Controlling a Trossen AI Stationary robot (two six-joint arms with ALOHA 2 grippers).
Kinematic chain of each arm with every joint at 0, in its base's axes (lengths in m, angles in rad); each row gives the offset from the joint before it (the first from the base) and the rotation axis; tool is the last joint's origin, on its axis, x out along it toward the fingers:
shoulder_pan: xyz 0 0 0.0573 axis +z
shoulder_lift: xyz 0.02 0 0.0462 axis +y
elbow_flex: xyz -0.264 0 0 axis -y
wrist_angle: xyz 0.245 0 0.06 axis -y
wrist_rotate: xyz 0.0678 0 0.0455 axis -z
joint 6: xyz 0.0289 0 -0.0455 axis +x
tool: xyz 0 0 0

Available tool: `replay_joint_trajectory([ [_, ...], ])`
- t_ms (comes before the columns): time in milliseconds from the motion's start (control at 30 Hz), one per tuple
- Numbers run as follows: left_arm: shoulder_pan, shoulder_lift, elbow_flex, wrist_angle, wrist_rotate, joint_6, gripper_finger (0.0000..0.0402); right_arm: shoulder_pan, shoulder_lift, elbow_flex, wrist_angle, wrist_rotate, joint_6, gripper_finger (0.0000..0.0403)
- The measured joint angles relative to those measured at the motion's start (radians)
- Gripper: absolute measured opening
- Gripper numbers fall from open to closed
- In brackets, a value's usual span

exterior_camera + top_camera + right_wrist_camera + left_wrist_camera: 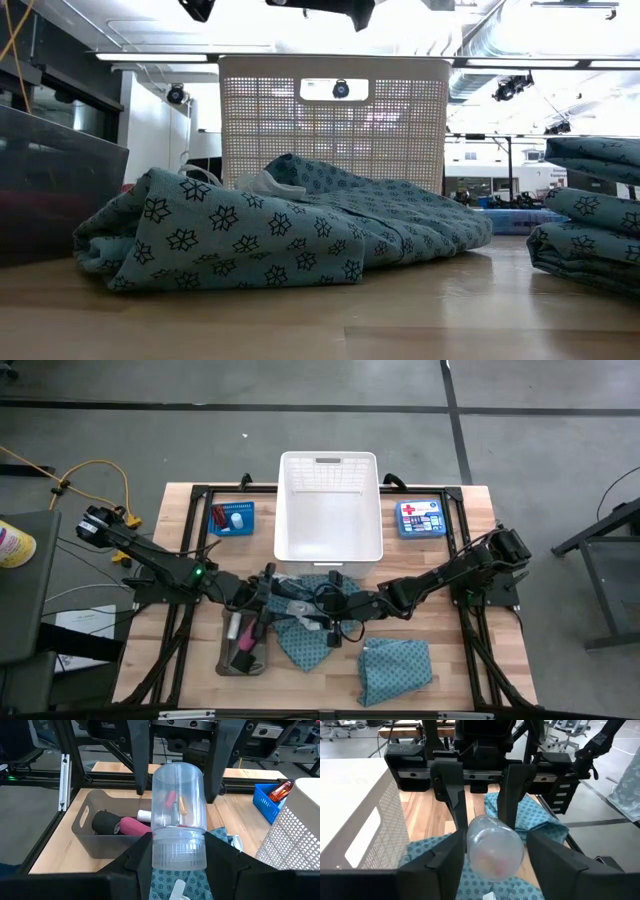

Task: Pick & place medical supplies in basket/bin
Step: Put the transparent bottle into the blue bin

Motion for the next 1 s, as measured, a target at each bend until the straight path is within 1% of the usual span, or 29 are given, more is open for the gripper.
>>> replay_joint_trajectory([
  [133, 0.000, 0.000, 0.000, 0.000, 0.000, 0.001, 0.0164, 0.000, 0.000, 0.000, 0.000, 0.001, 0.001, 0.0133],
  [233, 0.000, 0.000, 0.000, -0.001, -0.001, 0.001, 0.0147, 0.000, 0.000, 0.000, -0.001, 0.001, 0.001, 0.0133],
  [600, 0.000, 0.000, 0.000, -0.001, -0.001, 0.000, 0.0147, -0.001, 0.000, 0.000, -0.001, -0.017, 0.004, 0.0138],
  [700, 0.000, 0.000, 0.000, 0.000, 0.000, 0.010, 0.0148, -0.001, 0.000, 0.000, 0.000, -0.023, 0.007, 0.0160],
  [900, 0.000, 0.000, 0.000, 0.000, -0.001, 0.017, 0.0148, 0.000, 0.000, 0.000, 0.000, -0.026, 0.011, 0.0219],
  [1000, 0.000, -0.008, 0.000, -0.004, -0.001, 0.018, 0.0148, 0.000, 0.000, 0.000, -0.001, -0.025, 0.038, 0.0240],
])
